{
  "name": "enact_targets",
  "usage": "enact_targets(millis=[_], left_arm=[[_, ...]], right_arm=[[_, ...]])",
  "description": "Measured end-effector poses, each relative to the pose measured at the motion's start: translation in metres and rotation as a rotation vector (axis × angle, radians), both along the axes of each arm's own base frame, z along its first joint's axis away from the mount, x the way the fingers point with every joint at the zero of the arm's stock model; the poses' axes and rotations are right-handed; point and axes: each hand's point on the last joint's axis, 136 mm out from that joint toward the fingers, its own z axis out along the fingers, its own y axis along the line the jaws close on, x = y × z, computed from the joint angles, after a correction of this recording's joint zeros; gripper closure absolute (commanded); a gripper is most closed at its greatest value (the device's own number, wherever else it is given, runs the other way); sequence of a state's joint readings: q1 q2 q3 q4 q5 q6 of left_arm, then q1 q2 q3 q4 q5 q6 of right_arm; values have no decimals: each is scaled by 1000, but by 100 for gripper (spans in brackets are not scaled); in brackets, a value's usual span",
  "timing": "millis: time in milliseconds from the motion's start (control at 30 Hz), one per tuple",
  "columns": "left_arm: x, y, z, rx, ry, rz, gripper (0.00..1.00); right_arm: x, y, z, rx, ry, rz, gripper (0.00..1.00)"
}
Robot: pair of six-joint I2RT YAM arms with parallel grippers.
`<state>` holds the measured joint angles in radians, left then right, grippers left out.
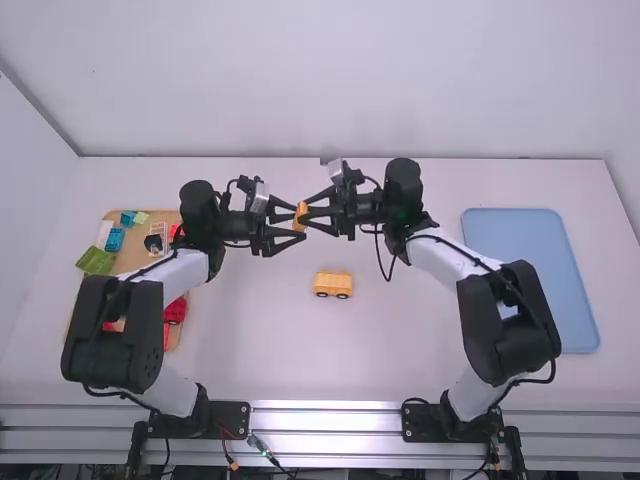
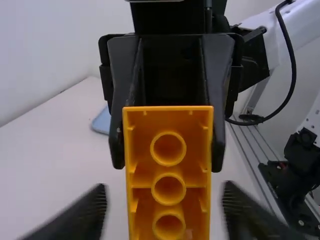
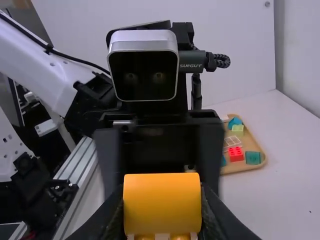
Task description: Assemble lego blocks to make yellow taxi
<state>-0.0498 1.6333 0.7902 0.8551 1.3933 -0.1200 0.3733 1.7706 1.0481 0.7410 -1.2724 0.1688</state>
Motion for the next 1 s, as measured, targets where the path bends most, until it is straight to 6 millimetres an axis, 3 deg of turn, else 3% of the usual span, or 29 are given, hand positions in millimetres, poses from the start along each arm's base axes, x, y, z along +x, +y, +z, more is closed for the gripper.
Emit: enact_targets(millis=[100, 333, 467, 533, 567, 600, 700, 833, 1000], left_arm=[[6, 1, -4, 6, 31, 38, 1], [37, 11, -25, 50, 139, 244, 1], [54, 22, -49, 102, 252, 384, 1], [63, 30, -59, 132, 285, 465, 1], [64, 31, -60, 135, 287, 473, 1], [69, 36, -63, 145, 291, 511, 1], [78, 45, -68, 167, 291, 591, 1], [87, 54, -71, 194, 271, 661, 1], [94, 64, -76, 230, 250, 727, 1]], right_arm=[[3, 2, -4, -13, 22, -25, 87], [38, -2, -36, -123, 117, -252, 83], [59, -11, -59, -210, 139, -399, 81], [68, -22, -82, -311, 175, -496, 81], [69, -23, -84, -318, 180, -500, 81], [69, -31, -100, -406, 217, -539, 87], [65, -49, -122, -583, 265, -581, 87], [55, -73, -127, -805, 248, -587, 83], [23, -106, -133, -1118, 134, -498, 78]])
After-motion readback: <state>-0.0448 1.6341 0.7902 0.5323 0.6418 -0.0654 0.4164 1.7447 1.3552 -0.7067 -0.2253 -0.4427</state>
